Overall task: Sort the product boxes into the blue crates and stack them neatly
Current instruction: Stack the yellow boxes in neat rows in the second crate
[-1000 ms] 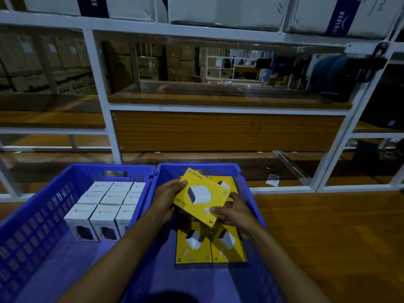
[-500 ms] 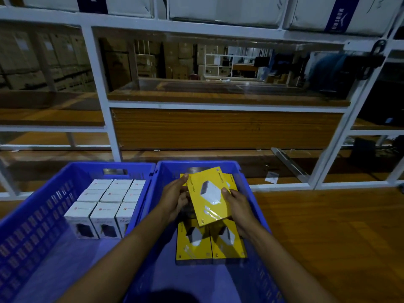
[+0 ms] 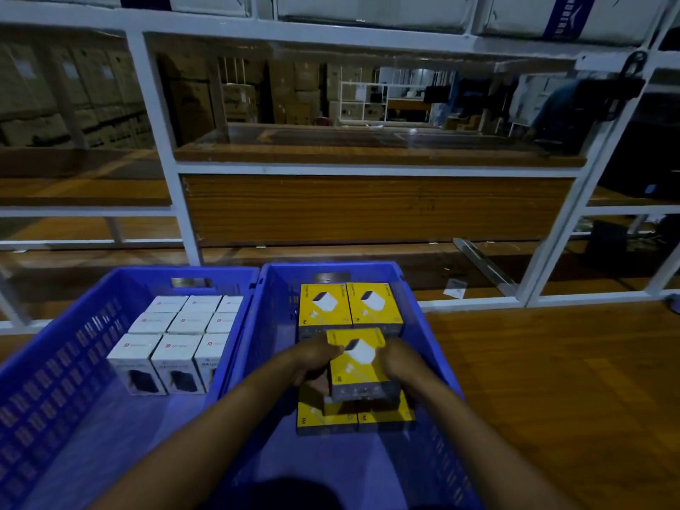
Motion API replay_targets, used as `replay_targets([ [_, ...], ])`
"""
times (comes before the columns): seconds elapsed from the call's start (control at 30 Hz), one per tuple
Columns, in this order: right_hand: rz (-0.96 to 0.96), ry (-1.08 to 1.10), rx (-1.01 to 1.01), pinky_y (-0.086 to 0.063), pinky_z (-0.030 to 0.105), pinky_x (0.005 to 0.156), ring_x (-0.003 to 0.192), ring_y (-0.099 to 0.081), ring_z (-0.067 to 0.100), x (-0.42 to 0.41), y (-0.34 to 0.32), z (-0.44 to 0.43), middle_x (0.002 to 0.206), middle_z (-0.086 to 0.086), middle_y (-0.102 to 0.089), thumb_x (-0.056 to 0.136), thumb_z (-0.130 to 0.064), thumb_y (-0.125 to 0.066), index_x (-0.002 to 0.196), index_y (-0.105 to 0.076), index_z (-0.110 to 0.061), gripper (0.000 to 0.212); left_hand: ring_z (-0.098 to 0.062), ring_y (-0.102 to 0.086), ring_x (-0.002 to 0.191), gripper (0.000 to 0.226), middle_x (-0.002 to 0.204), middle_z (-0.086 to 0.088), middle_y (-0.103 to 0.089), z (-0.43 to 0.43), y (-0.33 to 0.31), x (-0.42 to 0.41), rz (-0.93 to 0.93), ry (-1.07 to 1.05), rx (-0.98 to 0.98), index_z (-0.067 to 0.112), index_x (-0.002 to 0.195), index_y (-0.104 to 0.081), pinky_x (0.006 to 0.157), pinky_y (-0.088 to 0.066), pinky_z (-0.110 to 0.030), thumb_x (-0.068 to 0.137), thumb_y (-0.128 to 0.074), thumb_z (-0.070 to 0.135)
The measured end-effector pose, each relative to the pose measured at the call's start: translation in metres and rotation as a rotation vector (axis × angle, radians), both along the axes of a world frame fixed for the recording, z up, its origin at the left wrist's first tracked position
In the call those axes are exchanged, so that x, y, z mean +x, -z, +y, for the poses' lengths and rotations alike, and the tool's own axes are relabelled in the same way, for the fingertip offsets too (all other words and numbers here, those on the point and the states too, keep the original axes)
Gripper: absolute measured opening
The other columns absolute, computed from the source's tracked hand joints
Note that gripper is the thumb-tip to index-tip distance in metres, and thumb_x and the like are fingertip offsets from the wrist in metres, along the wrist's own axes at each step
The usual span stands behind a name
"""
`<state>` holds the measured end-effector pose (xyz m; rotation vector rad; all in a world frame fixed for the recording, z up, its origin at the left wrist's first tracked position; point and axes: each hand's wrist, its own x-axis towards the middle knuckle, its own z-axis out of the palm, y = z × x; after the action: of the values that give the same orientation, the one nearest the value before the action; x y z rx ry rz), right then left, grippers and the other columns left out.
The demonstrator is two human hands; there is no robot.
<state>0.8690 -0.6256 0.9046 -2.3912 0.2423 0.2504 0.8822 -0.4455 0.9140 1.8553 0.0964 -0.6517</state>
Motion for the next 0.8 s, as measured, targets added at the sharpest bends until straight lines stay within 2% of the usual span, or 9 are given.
replay_targets([
  [0.07,0.123,-0.141,-0.114,-0.047,0.038,0.09,0.114,-0.059,0.037,-0.003,0.0,-0.002,0.126,0.026,-0.061,0.106,-0.016,-0.037,0.12,-0.061,0.01,0.038,-0.022,-0.066,0.065,0.033,0.085,-0.016,-0.066,-0.004,0.011,0.0,0.041,0.04,0.13,0.004,0.091,-0.063,0.064,-0.057,-0.032,0.103,-0.049,0.031],
  [0.17,0.164,-0.103,-0.186,-0.045,0.037,0.096,0.121,-0.056,0.037,-0.002,-0.005,-0.003,0.131,0.024,-0.058,0.102,-0.01,-0.04,0.127,-0.058,0.006,0.035,-0.025,-0.059,0.069,0.036,0.089,-0.022,-0.065,-0.012,0.03,0.012,0.0,0.099,0.226,0.002,0.091,-0.063,0.071,-0.057,-0.045,0.1,-0.052,0.035],
  [0.3,0.136,-0.17,-0.369,-0.05,0.037,0.081,0.103,-0.063,0.031,-0.006,0.0,0.004,0.122,0.016,-0.066,0.093,-0.017,-0.058,0.119,-0.065,-0.004,0.029,-0.014,-0.054,0.049,0.036,0.068,-0.008,-0.052,-0.029,0.032,0.002,-0.025,0.225,0.384,0.009,0.072,-0.051,0.044,-0.046,-0.027,0.102,-0.05,0.028],
  [0.37,0.162,-0.269,-0.432,-0.056,0.039,0.084,0.108,-0.064,0.03,-0.009,0.002,0.009,0.125,0.012,-0.066,0.084,-0.022,-0.069,0.12,-0.067,-0.01,0.038,-0.013,-0.054,0.039,0.032,0.061,-0.007,-0.053,-0.034,0.038,-0.004,0.002,0.302,0.461,0.011,0.068,-0.052,0.037,-0.044,-0.025,0.097,-0.06,0.024],
  [0.5,0.246,-0.455,-0.622,-0.051,0.043,0.095,0.123,-0.052,0.037,-0.008,0.011,0.006,0.136,0.014,-0.051,0.076,-0.028,-0.077,0.136,-0.052,-0.016,0.066,-0.012,-0.063,0.046,0.027,0.048,0.0,-0.064,-0.037,0.05,-0.015,0.017,0.466,0.489,0.009,0.07,-0.058,0.052,-0.051,-0.027,0.076,-0.082,0.016],
  [0.57,0.228,-0.469,-0.698,-0.044,0.049,0.099,0.129,-0.042,0.044,-0.011,0.016,0.003,0.143,0.021,-0.04,0.082,-0.026,-0.074,0.147,-0.034,-0.009,0.079,-0.006,-0.059,0.042,0.027,0.058,-0.004,-0.068,-0.04,0.059,-0.02,-0.067,0.478,0.513,0.009,0.078,-0.06,0.052,-0.051,-0.027,0.071,-0.086,0.014],
  [0.63,0.138,-0.44,-0.758,-0.04,0.052,0.101,0.131,-0.038,0.046,-0.016,0.02,0.005,0.145,0.026,-0.036,0.093,-0.02,-0.061,0.149,-0.024,0.0,0.07,-0.008,-0.062,0.045,0.035,0.076,-0.011,-0.073,-0.041,0.067,-0.02,-0.144,0.463,0.549,0.006,0.096,-0.064,0.046,-0.048,-0.025,0.07,-0.086,0.015],
  [0.7,0.081,-0.405,-0.788,-0.039,0.052,0.102,0.129,-0.039,0.046,-0.016,0.024,0.007,0.143,0.026,-0.038,0.096,-0.014,-0.053,0.146,-0.028,0.004,0.059,-0.02,-0.071,0.071,0.046,0.092,-0.015,-0.074,-0.044,0.067,-0.02,-0.244,0.473,0.656,0.002,0.109,-0.064,0.058,-0.053,-0.032,0.072,-0.083,0.023],
  [0.8,0.073,-0.41,-0.799,-0.042,0.055,0.099,0.128,-0.038,0.049,-0.013,0.027,0.008,0.142,0.025,-0.038,0.093,-0.009,-0.057,0.145,-0.028,0.006,0.062,-0.027,-0.065,0.104,0.047,0.109,-0.014,-0.069,-0.044,0.067,-0.019,-0.351,0.521,0.75,0.001,0.111,-0.065,0.082,-0.051,-0.037,0.077,-0.08,0.031],
])
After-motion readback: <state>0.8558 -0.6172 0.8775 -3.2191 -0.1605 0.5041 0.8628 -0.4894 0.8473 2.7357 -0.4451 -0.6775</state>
